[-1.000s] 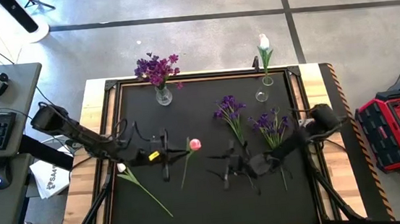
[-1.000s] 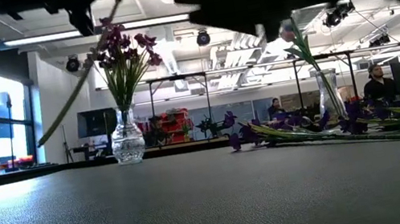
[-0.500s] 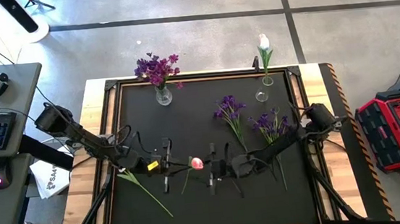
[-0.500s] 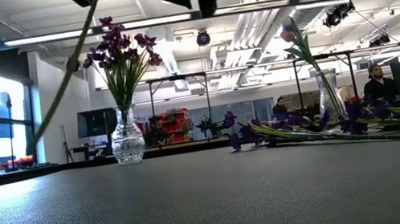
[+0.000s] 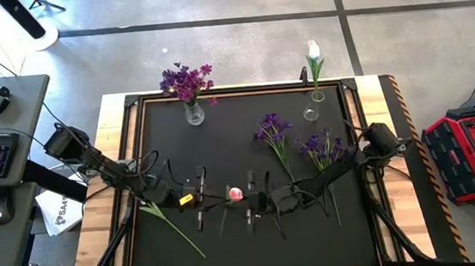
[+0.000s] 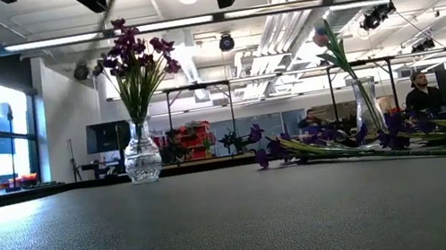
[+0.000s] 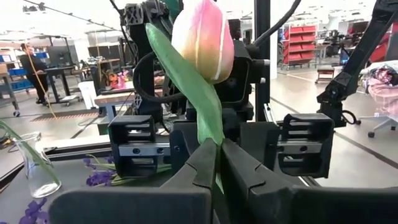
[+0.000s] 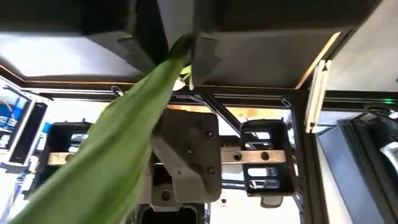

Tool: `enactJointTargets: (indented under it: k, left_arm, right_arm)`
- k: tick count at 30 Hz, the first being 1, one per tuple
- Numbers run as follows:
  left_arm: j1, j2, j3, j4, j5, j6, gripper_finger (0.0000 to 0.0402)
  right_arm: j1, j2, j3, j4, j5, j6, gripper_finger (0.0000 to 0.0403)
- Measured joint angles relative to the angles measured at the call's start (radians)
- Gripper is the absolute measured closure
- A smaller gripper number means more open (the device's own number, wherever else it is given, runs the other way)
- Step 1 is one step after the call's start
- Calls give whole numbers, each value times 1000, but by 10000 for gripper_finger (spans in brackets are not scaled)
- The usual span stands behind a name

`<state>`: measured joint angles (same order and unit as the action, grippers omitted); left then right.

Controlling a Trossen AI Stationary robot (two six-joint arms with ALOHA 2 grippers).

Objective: Sort flowers into vase by color
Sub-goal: Put the pink flowers into the right transparent vase

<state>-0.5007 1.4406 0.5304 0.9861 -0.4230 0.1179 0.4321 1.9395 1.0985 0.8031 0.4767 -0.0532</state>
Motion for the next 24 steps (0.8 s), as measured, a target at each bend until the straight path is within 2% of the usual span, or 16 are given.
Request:
enactJointTargets:
  k: [3,10,12,17,24]
  left_arm:
    - [-1,0,0,-22,0,18,377]
    - [1,0,0,-93,-82,11,310]
    - [0,0,0,-120,-104,-9,293]
    - [1,0,0,-203,-122,-90,269]
    - [1,0,0,-291,-121,-196,267]
  right_arm:
    - [11,-23,0,-73,47,-5,395]
    - [73,-140,0,-352,191,55,399]
    - [102,-178,0,-456,260,80,399]
    - [182,-321,0,-820,520,206,401]
    - [232,-580,0,-1388,747,433,402]
